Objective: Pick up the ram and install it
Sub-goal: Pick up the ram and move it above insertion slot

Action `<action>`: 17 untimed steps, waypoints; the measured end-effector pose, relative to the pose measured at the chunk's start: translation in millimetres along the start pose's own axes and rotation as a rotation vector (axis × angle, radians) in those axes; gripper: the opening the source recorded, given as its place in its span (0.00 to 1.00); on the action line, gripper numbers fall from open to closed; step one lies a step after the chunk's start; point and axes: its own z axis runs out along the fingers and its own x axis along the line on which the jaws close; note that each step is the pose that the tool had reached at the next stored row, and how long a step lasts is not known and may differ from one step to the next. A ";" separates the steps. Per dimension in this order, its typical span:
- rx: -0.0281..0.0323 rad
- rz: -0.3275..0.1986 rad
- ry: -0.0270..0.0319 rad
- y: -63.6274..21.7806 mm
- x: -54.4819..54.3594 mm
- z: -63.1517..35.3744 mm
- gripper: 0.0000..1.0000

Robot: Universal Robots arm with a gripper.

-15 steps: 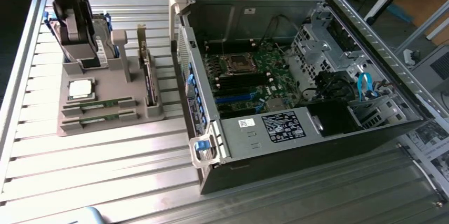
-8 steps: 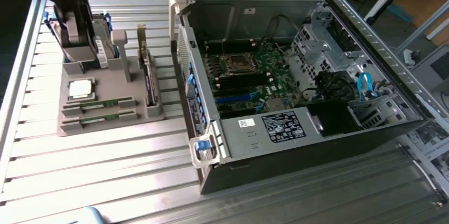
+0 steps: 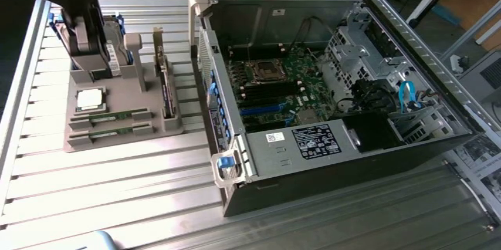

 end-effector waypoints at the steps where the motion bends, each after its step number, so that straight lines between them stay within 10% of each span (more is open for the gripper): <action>1: 0.0000 0.000 0.0000 0.0 0.0 0.5 0.38; 17: -0.0001 0.000 0.0001 0.4 -0.1 8.2 0.38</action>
